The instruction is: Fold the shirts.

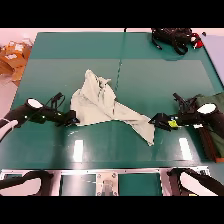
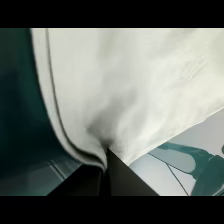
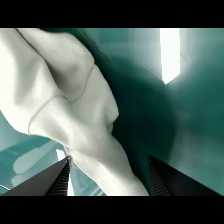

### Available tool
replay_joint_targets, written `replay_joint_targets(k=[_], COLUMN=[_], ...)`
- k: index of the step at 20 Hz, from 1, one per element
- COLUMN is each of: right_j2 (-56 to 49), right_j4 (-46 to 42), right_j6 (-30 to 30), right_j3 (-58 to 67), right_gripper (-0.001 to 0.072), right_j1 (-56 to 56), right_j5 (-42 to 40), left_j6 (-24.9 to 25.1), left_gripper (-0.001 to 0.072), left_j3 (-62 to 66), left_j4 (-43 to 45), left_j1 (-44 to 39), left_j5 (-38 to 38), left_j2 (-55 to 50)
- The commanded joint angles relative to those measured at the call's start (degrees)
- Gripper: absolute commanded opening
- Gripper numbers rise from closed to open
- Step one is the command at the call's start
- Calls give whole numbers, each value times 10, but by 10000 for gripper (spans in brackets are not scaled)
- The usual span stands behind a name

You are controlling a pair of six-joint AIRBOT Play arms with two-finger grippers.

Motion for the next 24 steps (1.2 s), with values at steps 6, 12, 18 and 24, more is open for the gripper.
replay_joint_targets(k=[6, 12, 18, 24], right_j2=[-33, -16, 68, 125], right_j4=[-5, 109, 344, 360], right_j6=[1, -20, 10, 80], right_j3=[-28, 82, 470, 685], right_gripper=[550, 12, 12, 12], right_j1=[50, 132, -11, -147], right_j5=[3, 82, 127, 89], left_j6=[3, -20, -48, -61], left_gripper=[20, 18, 18, 19], left_j3=[63, 200, 603, 919], left_j4=[33, 50, 100, 118], left_j1=[12, 12, 12, 12], left_j5=[-69, -161, -215, -208], left_j2=[-3, 80, 211, 224])
